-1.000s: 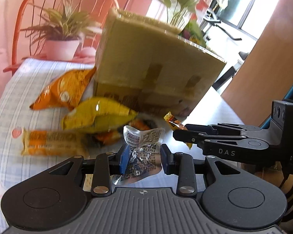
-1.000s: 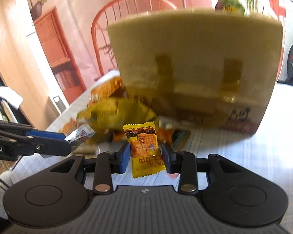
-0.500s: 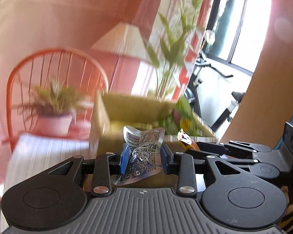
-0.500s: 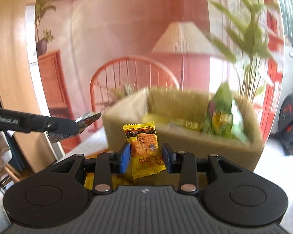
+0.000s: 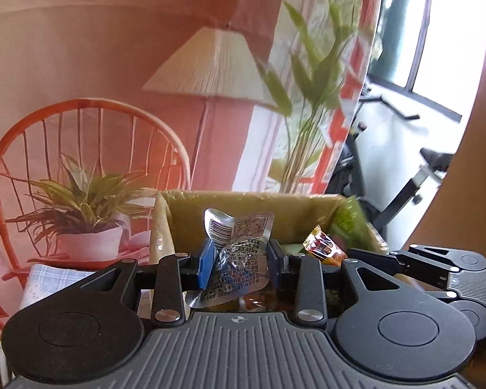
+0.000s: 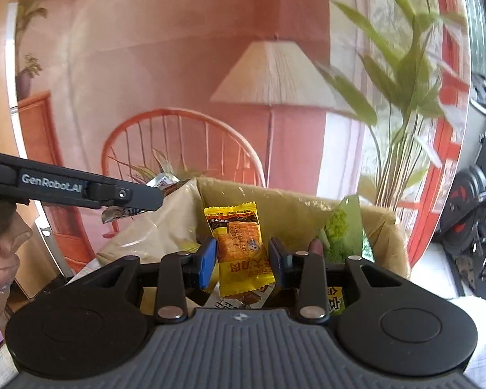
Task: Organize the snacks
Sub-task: 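Carry both held snacks over the box and open both grippers inside, then withdraw both grippers from the box toward the snack pile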
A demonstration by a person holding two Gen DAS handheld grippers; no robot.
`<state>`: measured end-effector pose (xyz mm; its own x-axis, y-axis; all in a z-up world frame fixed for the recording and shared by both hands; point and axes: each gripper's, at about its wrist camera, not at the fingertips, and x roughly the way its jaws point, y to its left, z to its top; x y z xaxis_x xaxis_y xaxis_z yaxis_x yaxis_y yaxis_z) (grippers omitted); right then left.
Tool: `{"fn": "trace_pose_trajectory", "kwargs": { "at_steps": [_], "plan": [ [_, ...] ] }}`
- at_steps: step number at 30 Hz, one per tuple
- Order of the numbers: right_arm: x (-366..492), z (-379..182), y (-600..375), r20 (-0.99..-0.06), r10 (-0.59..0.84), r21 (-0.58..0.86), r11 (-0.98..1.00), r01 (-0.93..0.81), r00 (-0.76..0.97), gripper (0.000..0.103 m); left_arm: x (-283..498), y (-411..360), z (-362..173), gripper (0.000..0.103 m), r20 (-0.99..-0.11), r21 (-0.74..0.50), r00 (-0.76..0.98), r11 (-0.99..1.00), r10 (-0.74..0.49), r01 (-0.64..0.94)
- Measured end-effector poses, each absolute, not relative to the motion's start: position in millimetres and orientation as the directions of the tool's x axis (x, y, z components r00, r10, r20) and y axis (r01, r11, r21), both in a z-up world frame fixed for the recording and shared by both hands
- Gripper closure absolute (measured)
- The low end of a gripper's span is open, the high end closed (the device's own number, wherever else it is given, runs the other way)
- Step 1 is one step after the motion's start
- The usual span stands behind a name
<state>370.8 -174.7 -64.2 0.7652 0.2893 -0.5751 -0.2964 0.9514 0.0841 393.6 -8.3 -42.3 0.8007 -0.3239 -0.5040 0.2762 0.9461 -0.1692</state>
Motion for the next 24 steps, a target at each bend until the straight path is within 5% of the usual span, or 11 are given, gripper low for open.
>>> {"fn": "trace_pose_trajectory", "kwargs": {
  "at_steps": [13,24],
  "plan": [
    [377.9,-83.3,-178.0,-0.616,0.263,0.095,0.961,-0.262,0.743,0.061,408.4,-15.0,-61.3,0.053,-0.556,-0.15,0.76,0.939,-0.338,0.308],
    [324.8,-68.8,-178.8,-0.576,0.322,0.148,0.945,-0.292,0.752,0.057,348.1,19.6,-48.5,0.046,-0.534,-0.16,0.76,0.927,-0.371,0.34]
  ]
}}
